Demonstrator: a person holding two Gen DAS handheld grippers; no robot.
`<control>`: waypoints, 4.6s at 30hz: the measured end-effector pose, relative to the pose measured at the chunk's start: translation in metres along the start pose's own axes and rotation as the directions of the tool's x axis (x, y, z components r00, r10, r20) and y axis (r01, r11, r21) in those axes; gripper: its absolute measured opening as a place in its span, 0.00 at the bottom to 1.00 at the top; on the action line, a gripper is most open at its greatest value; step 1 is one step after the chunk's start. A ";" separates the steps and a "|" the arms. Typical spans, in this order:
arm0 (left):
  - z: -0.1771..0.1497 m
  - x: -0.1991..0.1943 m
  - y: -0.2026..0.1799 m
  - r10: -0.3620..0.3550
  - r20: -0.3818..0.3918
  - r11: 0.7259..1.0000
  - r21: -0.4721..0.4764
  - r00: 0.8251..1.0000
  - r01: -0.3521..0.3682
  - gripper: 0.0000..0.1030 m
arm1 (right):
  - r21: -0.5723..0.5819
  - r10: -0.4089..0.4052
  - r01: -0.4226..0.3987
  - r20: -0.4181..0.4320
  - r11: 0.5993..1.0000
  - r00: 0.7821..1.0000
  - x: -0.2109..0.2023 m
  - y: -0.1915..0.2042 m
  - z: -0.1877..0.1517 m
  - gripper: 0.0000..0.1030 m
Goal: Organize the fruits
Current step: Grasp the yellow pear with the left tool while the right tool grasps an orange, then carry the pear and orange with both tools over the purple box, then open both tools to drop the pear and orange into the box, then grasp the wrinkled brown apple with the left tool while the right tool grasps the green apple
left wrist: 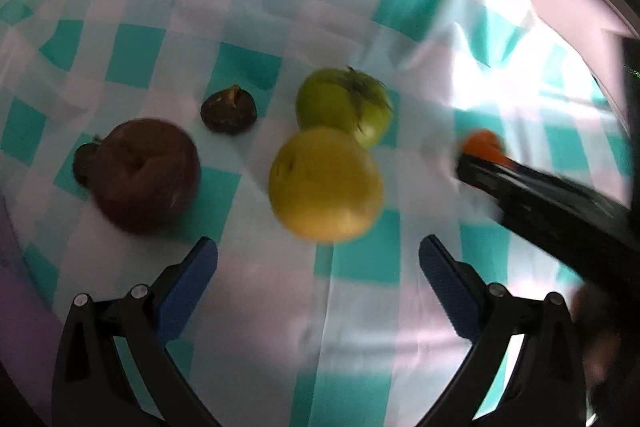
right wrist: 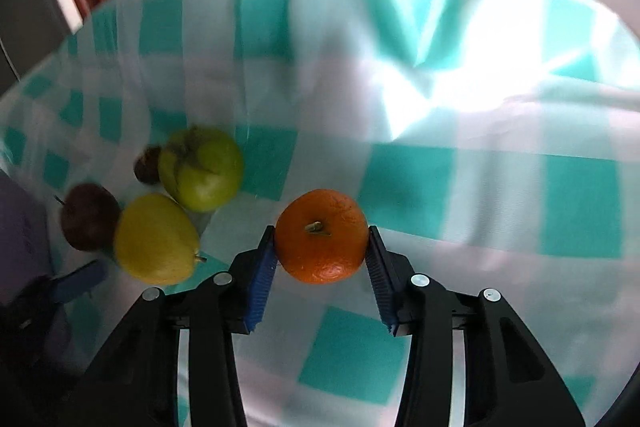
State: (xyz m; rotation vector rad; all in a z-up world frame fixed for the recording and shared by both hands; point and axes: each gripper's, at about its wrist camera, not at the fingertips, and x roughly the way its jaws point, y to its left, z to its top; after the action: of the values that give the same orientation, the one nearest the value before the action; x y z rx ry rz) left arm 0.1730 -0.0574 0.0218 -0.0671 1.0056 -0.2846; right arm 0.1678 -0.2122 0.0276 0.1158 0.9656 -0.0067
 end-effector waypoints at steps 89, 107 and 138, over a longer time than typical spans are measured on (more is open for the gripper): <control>-0.093 -0.209 0.324 0.203 -0.219 0.952 0.272 0.954 -0.140 0.63 | -0.540 0.108 -0.368 -0.452 0.757 0.885 -0.076 0.433 -0.148 0.42; -0.095 -0.179 0.337 0.239 -0.405 0.957 0.255 0.883 -0.142 0.64 | -0.560 -0.037 -0.345 -0.559 0.754 0.828 -0.055 0.435 -0.148 0.46; -0.132 -0.334 0.105 0.336 0.229 0.936 0.029 0.914 -0.352 0.98 | -0.285 0.366 -0.373 -0.078 0.883 0.927 -0.228 0.170 -0.147 0.84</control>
State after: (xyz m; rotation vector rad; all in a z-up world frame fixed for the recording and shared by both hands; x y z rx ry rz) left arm -0.0842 0.1422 0.2061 0.1401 0.7678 0.0131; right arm -0.0729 -0.0388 0.1485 0.0224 0.9437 0.4932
